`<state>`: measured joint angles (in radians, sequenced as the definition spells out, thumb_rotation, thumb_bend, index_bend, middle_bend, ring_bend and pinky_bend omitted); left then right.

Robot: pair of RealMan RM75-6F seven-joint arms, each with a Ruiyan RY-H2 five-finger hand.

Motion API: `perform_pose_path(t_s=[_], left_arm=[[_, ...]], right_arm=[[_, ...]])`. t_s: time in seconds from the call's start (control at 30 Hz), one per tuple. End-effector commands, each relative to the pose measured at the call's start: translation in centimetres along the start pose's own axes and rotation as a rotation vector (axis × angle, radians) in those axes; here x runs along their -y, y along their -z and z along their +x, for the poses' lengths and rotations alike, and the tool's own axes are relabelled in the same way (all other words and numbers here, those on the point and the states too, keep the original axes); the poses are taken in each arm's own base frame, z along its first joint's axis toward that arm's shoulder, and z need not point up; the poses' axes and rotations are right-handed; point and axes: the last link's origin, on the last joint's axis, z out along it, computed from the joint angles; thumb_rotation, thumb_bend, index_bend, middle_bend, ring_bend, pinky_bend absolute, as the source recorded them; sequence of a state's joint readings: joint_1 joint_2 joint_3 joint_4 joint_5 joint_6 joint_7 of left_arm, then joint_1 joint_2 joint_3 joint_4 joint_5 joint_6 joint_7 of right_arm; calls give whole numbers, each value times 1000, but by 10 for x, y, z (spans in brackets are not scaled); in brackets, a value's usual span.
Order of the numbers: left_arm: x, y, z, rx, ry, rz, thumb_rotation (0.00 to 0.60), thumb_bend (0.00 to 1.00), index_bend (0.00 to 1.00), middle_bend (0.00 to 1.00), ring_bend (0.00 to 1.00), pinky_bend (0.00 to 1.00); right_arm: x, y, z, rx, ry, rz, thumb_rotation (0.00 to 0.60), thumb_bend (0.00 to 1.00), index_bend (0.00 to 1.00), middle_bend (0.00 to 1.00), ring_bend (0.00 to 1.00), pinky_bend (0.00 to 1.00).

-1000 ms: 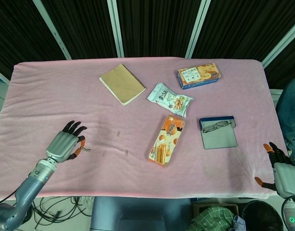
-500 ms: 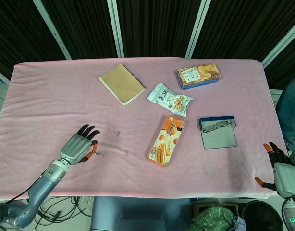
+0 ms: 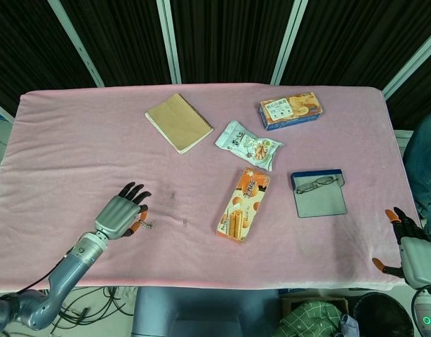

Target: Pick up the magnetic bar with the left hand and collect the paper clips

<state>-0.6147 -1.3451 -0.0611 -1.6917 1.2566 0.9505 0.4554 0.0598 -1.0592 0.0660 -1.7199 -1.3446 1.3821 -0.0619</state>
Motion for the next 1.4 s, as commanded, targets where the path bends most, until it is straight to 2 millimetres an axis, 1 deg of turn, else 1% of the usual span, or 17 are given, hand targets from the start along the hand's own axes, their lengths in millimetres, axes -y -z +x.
perform_pose_path(t_s=[0.03,0.37,0.83,1.0,1.17,1.4], left_arm=[[-1,-2,-1,0,-5,-1,600,432,555,147,0,0],[-3,-4,0,-15,-3,-2,600,433,555,148,0,0],[0,-12,12,-62,11,9,600,433,555,147,0,0],[2,-25,20,-76,21,24,600,433,555,148,0,0],[3,-45,31,-95,40,39,600,433,555,147,0,0],[-1,-70,38,-90,28,28,600,433,556,148,0,0]], right_arm=[[0,0,0,0,0,0,600,77,0,0,73,177],[0,0,0,0,-1,1,600,78,0,0,73,177],[0,0,0,1,-1,0,600,78,0,0,73,177],[0,0,0,3,0,-4,600,78,0,0,73,177],[-1,0,0,3,1,-8,600,78,0,0,73,176],[-1,0,0,3,1,-10,600,78,0,0,73,177]])
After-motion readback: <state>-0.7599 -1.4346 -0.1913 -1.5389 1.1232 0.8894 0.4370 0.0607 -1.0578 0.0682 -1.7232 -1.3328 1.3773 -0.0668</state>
